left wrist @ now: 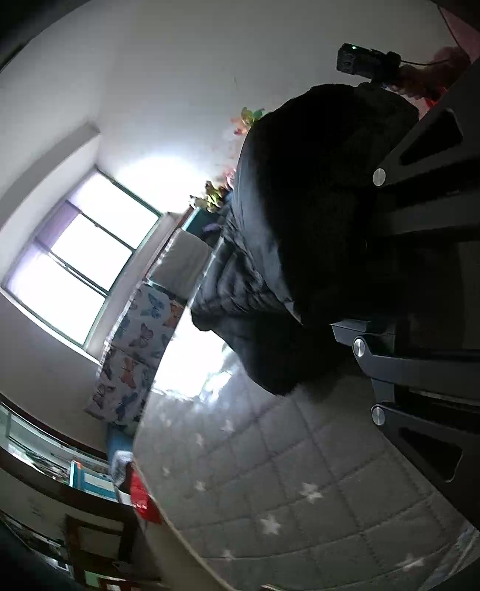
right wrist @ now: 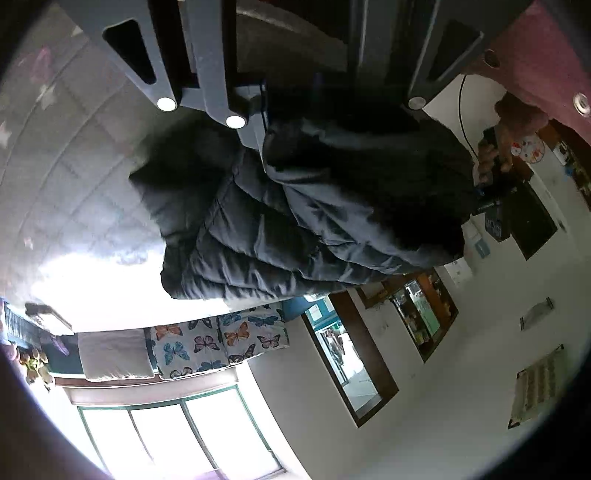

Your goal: Fold large clothes

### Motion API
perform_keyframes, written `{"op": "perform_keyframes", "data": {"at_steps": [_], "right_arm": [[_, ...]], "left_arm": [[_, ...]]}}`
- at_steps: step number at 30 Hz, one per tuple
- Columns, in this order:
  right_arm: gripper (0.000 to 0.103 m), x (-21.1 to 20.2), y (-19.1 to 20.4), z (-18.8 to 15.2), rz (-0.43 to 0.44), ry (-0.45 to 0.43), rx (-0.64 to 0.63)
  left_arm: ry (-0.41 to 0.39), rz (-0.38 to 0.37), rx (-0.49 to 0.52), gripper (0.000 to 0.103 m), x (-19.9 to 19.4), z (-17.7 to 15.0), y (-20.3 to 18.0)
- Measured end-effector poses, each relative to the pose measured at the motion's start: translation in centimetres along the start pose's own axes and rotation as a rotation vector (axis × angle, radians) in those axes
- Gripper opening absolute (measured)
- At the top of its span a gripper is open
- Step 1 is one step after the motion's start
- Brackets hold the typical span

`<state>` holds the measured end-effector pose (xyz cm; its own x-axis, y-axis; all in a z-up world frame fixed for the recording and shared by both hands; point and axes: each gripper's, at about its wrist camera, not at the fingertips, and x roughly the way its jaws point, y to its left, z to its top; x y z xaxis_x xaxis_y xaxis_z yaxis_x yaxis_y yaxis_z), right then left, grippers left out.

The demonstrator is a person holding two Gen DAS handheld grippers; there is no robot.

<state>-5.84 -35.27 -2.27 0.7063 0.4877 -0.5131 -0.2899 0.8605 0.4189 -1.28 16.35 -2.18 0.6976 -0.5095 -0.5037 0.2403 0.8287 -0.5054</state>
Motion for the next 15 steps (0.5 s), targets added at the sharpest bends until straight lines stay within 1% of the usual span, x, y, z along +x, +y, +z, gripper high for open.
{"op": "perform_keyframes", "data": {"at_steps": [3,5,7,10,13,14,15], "right_arm": [[0.02,-0.2,0.2,-0.3,-0.01,-0.028,-0.019],[0.02,-0.1,0.5,0.0,-0.032,-0.029,-0.05],[0.02,-0.4,1.0,-0.6,-0.053,-0.019,-0.091],[0.02,0.0,0.9,-0.6,-0.061,-0.003,-0.116],[0.02,0.2,0.9,-0.8,-0.076,0.008,-0.139],[0.02,0.2,0.9,-0.8,-0.082,0.01,-0.146],[0.02,0.3,1.0,-1.1,-0.085,0.009,-0.15]], "left_arm": [[0.047,0.061,0.008,0.012,-0.5,-0.5,0.5],[0.057,0.105,0.012,0.012,-1.7,-0.3,0.8],[0.048,0.151,0.018,0.012,-3.6,0.0,0.9],[0.012,0.194,0.014,0.013,-6.6,2.3,-0.2],[-0.001,0.187,0.047,0.013,-7.5,5.3,-3.5],[0.001,0.17,0.065,0.014,-7.2,6.1,-4.7],[0.009,0.142,0.095,0.014,-6.5,7.0,-6.7]]}}
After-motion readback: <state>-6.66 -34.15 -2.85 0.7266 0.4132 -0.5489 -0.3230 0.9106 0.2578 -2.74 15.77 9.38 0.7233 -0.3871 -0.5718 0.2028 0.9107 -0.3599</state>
